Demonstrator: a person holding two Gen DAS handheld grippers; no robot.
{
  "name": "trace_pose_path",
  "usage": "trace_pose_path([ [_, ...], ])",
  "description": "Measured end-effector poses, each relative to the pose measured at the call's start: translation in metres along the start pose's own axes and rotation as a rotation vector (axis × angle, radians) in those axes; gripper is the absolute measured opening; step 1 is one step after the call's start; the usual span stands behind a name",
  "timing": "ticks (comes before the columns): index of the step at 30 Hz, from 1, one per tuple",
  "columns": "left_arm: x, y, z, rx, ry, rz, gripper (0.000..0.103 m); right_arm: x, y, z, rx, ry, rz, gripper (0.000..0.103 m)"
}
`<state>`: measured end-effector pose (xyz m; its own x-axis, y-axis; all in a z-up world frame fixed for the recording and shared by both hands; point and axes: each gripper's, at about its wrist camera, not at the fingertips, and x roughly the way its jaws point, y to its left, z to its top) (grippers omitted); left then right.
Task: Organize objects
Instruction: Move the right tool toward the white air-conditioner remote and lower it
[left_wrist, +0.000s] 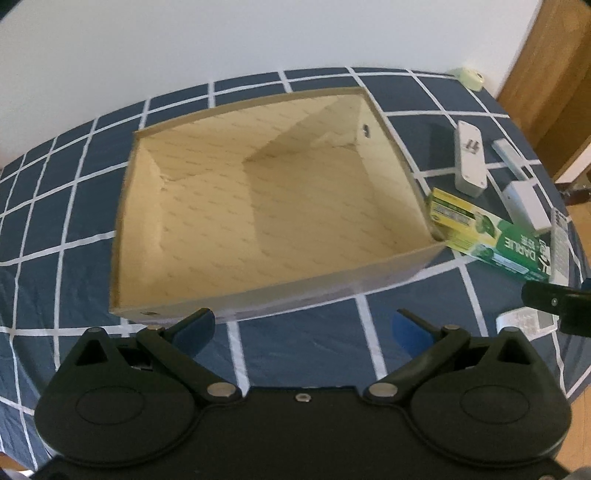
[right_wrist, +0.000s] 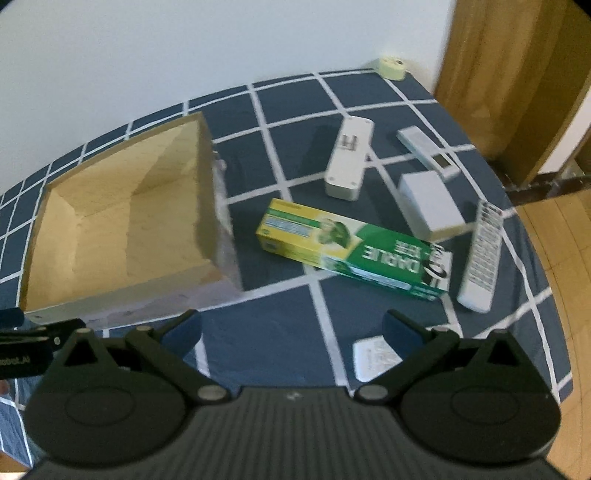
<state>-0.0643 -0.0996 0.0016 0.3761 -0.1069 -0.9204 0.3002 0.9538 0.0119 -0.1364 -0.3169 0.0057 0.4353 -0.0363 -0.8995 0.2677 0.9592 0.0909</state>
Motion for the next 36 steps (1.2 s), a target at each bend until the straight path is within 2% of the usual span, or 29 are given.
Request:
trace_pose_path([
  [4, 0.004, -0.018, 0.001, -0.003, 0.014, -0.014, 0.103, 0.003, -0.023, -0.001, 0.02, 0.017, -0.003, 0.103],
  [5, 0.005, -0.023, 0.001, 0.043, 0.018, -0.04, 0.103, 0.004, -0.028, -0.001, 0.021, 0.024, -0.002, 0.103],
  [11, 0.016, -0.064, -0.003, 0.051, 0.042, -0.055, 0.103, 0.017, -0.066, 0.002, 0.029, 0.061, 0.015, 0.103],
  [19, 0.047, -0.12, -0.019, 0.03, 0.131, -0.05, 0.103, 0.043, -0.123, 0.004, 0.027, 0.141, 0.043, 0.103],
  [24, 0.068, -0.155, -0.032, 0.039, 0.191, -0.077, 0.103, 0.066, -0.151, 0.0, 0.031, 0.185, 0.054, 0.103],
  [36, 0.11, -0.213, -0.051, 0.048, 0.262, -0.156, 0.103, 0.114, -0.181, -0.01, 0.042, 0.3, 0.124, 0.101],
])
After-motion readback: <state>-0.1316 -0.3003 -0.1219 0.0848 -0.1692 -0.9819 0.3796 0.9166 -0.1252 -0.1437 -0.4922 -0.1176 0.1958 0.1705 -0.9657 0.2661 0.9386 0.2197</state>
